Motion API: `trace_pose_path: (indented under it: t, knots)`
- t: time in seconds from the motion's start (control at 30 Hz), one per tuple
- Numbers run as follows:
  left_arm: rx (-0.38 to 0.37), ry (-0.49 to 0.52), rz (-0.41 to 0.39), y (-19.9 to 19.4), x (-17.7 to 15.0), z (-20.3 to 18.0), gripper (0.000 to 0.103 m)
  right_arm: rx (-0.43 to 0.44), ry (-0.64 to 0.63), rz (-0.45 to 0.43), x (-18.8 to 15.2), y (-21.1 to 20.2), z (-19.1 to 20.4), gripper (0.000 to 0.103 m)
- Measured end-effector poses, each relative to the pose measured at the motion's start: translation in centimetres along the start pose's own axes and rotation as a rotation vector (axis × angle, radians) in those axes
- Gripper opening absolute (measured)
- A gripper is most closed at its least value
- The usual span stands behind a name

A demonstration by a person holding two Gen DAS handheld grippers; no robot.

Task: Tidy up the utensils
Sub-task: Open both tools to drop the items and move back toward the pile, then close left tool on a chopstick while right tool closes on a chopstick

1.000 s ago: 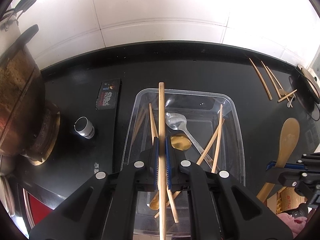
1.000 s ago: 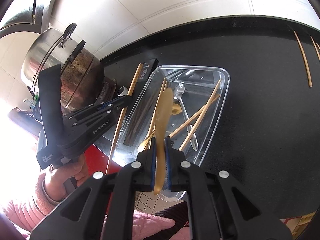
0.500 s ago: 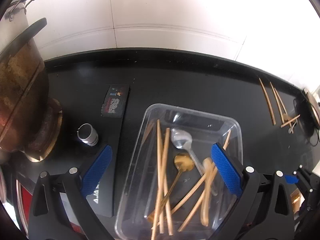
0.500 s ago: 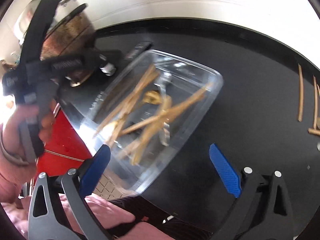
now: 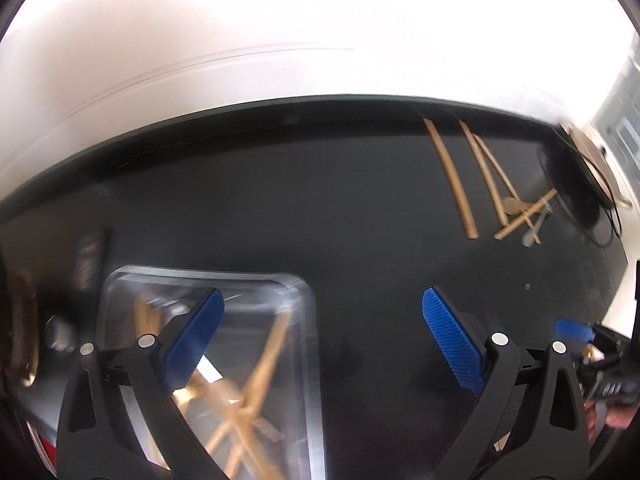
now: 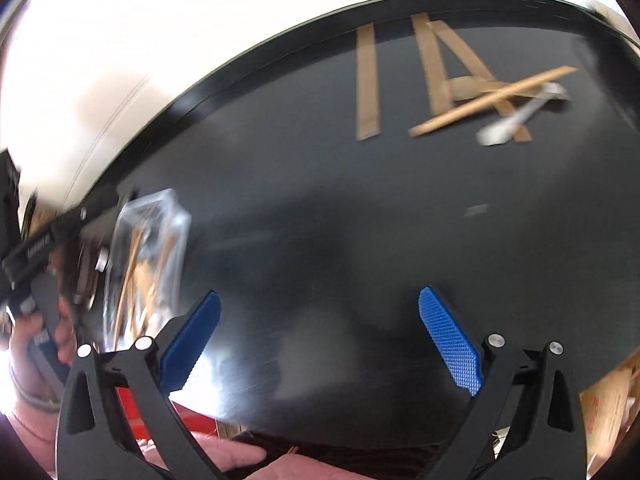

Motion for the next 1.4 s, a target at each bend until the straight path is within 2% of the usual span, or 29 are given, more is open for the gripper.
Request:
trace_pose_path:
  t: [0.17, 0.3, 0.4, 0.5, 0.6, 0.73, 0.9, 1.0, 1.17, 1.4]
  knots:
    - [-0.034, 0.078, 0.024, 2.0, 2.5, -6.4, 0.097, -0.04, 0.103, -0.076, 2.8, -3.3, -6.9, 0.096]
    - [-0.058, 0.1, 0.058, 3.9, 4.2, -10.6, 0.097, -0.008, 0.156, -0.096, 4.9, -4.6, -10.9, 0.096]
    - [-0.039, 0.118, 0.063, 5.4, 5.5, -12.9, 0.097, 0.033, 0.199, -0.113, 6.2, -4.8, -13.2, 0.096]
    - [0.001, 0.119, 0.066, 7.2, 6.8, -14.2, 0.097, 0.016, 0.192, -0.113, 8.0, -4.7, -14.7, 0.096]
    - [0.043, 0.101, 0.082, 9.4, 7.9, -15.3, 0.097, -0.011, 0.168, -0.098, 9.4, -4.2, -15.3, 0.096]
    - [0.076, 0.08, 0.118, 11.8, 8.3, -16.4, 0.097, 0.085, 0.121, -0.128, 11.4, -3.4, -14.3, 0.096]
    - [0.091, 0.088, 0.141, 13.3, 8.2, -17.2, 0.097, 0.088, 0.033, -0.12, 13.1, -2.0, -13.3, 0.096]
    - [0.106, 0.102, 0.156, 14.2, 8.2, -17.4, 0.097, 0.11, 0.046, -0.096, 13.7, -0.7, -13.4, 0.096]
    - [0.098, 0.082, 0.19, 16.2, 8.8, -17.1, 0.097, 0.152, 0.058, -0.11, 15.5, 0.5, -13.7, 0.096]
    - [0.083, 0.064, 0.206, 17.7, 9.3, -16.9, 0.097, 0.134, 0.116, -0.08, 15.8, 1.9, -15.0, 0.096]
Point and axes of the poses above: each gripper's, at about its wrist camera, not at the fingertips, and y roughly the way its jaws point, z to its left, x to its top, the point moved 3 cm from there along y, roughly the way its jaws point, and after that the axes turned 9 degrees about x, right-handed, at the moved point
